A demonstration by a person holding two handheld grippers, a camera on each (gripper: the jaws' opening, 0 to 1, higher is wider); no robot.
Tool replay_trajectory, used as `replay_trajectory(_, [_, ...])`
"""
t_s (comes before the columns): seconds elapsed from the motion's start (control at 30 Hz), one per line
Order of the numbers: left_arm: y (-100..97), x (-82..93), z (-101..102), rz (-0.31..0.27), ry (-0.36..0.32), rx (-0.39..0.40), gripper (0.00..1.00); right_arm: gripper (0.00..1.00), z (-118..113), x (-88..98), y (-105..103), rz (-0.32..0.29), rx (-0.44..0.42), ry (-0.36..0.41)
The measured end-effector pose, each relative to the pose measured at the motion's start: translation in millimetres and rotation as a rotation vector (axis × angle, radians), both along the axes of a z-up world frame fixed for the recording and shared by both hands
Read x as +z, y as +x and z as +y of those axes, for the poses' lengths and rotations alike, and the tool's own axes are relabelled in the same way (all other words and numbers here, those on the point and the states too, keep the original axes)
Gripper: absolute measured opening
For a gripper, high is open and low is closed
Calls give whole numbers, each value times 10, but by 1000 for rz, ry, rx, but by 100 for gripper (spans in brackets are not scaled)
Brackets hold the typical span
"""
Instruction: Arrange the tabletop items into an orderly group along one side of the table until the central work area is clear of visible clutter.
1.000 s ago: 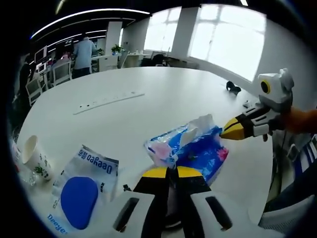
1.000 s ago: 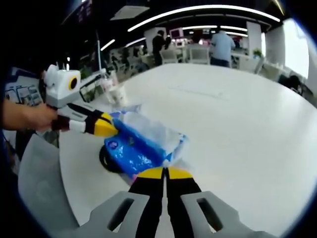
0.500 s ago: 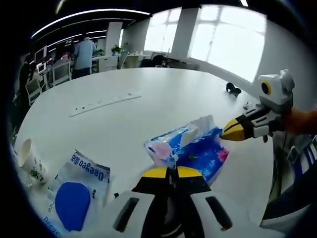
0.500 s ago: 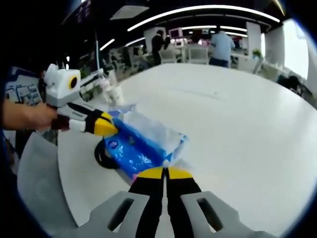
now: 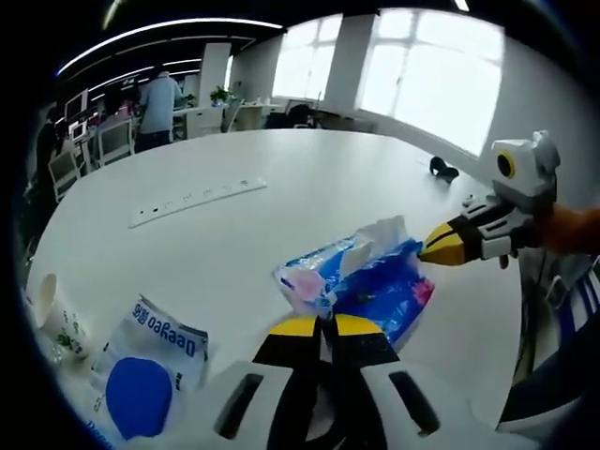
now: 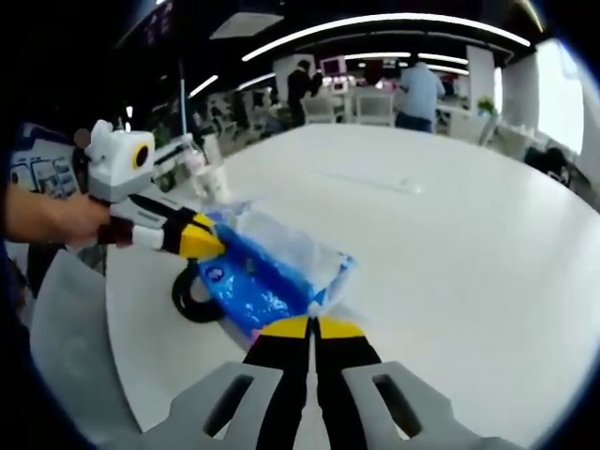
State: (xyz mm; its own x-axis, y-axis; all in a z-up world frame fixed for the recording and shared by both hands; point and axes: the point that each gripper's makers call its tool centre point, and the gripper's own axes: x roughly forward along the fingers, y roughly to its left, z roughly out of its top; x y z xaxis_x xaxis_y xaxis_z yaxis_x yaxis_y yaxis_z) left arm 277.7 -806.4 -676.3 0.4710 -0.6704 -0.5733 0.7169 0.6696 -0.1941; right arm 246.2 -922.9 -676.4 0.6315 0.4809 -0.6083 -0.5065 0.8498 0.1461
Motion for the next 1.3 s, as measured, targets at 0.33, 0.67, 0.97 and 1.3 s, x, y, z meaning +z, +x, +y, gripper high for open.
replay_trajectory(0.33, [119, -23, -60, -2, 11, -5, 3, 0, -51, -13, 117, -6, 1, -4])
replay_trajectory(0.67, [252, -69, -152, -4, 9, -7, 3, 0, -137, -50, 233, -13, -5, -17])
replay_trajectory(0.97, [373, -131, -210, 4, 2, -1, 3, 0, -196, -96, 376, -18, -27, -25])
replay_trajectory(1.3, [491, -172, -190, -1, 3, 19, 3, 0, -181, -102, 509, -35, -60, -20])
